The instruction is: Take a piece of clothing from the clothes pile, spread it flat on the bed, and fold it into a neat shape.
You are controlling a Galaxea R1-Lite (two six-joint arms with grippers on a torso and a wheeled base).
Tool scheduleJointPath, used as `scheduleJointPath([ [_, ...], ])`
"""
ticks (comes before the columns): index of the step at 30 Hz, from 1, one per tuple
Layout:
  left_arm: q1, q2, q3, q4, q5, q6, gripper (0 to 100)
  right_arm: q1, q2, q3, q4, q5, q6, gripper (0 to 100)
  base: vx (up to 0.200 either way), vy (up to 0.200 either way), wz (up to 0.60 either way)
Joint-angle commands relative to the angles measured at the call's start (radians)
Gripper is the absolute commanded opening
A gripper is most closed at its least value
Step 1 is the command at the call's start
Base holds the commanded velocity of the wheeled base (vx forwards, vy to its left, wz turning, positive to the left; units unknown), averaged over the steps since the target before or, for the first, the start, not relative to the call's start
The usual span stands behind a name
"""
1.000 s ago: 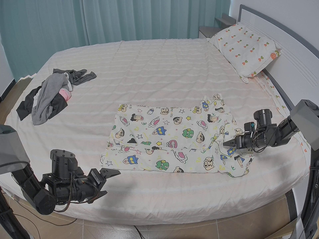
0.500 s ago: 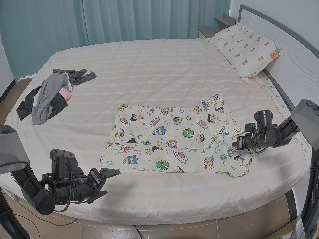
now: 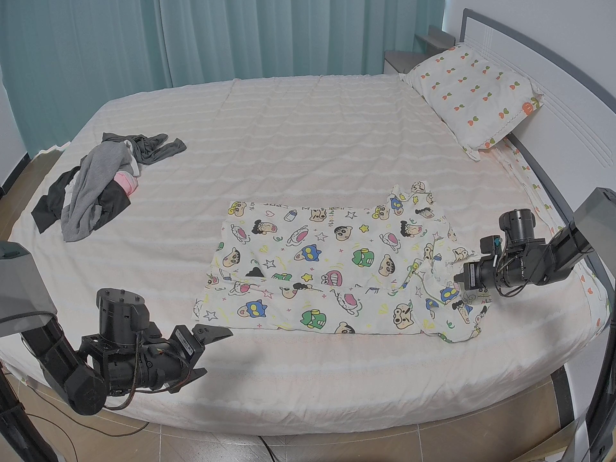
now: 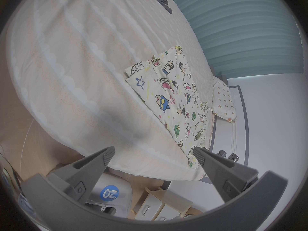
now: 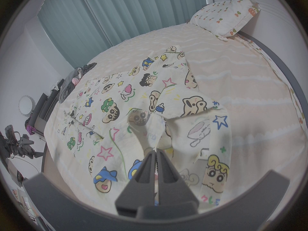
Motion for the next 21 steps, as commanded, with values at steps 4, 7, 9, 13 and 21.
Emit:
scheduleJointPath([
  [4, 0.0, -0.002, 0.0, 0.0, 0.0, 0.001, 100, 0.001, -0.091, 0.087, -0.002, 0.005, -0.004, 0, 0.0, 0.0, 0.0],
  [7, 0.0, -0.001, 0.001, 0.0, 0.0, -0.001, 100, 0.001, -0.109, 0.128, -0.004, 0.008, -0.007, 0, 0.0, 0.0, 0.0],
  [9, 0.0, -0.002, 0.001, 0.0, 0.0, -0.001, 100, 0.001, -0.12, 0.154, -0.005, 0.019, -0.008, 0, 0.0, 0.0, 0.0],
  [13, 0.0, -0.002, 0.001, 0.0, 0.0, -0.001, 100, 0.001, -0.149, 0.202, -0.025, 0.045, -0.008, 0, 0.0, 0.0, 0.0],
  [21, 0.0, -0.001, 0.001, 0.0, 0.0, -0.001, 100, 0.002, -0.209, 0.302, -0.07, 0.058, -0.022, 0, 0.0, 0.0, 0.0],
])
